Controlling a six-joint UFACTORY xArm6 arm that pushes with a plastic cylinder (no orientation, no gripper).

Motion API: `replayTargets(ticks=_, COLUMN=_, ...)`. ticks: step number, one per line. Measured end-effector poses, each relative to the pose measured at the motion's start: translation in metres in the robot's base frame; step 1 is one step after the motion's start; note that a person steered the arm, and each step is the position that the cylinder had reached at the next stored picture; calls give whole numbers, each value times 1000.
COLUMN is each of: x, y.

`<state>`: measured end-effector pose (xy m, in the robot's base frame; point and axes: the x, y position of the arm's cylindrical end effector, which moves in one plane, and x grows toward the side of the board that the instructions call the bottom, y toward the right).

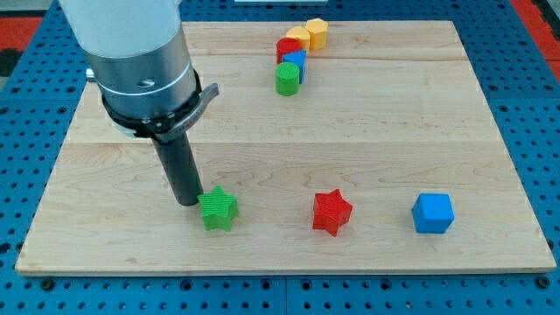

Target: Move the green circle to the left of the green star

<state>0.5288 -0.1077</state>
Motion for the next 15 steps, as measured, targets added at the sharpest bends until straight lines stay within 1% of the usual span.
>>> replayTargets(ticks=1, x=-4, y=2)
replayTargets(ticks=2, x=-53, y=-15)
replayTargets(ticks=3, x=-97, y=5)
replayTargets(ticks=4, x=-83, y=44)
replayTargets(ticks=5, x=-103, y=74)
replayTargets(ticks=6, x=-146, y=104)
replayTargets(ticks=7, x=-168, y=132)
replayTargets(ticks=8, x=-180, y=130)
replayTargets(ticks=9, x=-180, y=120)
replayTargets(ticks=10, x=-181, y=142)
replayTargets(ticks=11, x=-199, y=143)
replayTargets(ticks=13, x=-205, y=72)
replayTargets(ticks=14, x=-219, y=71)
replayTargets(ticks=15, x=-258, y=70)
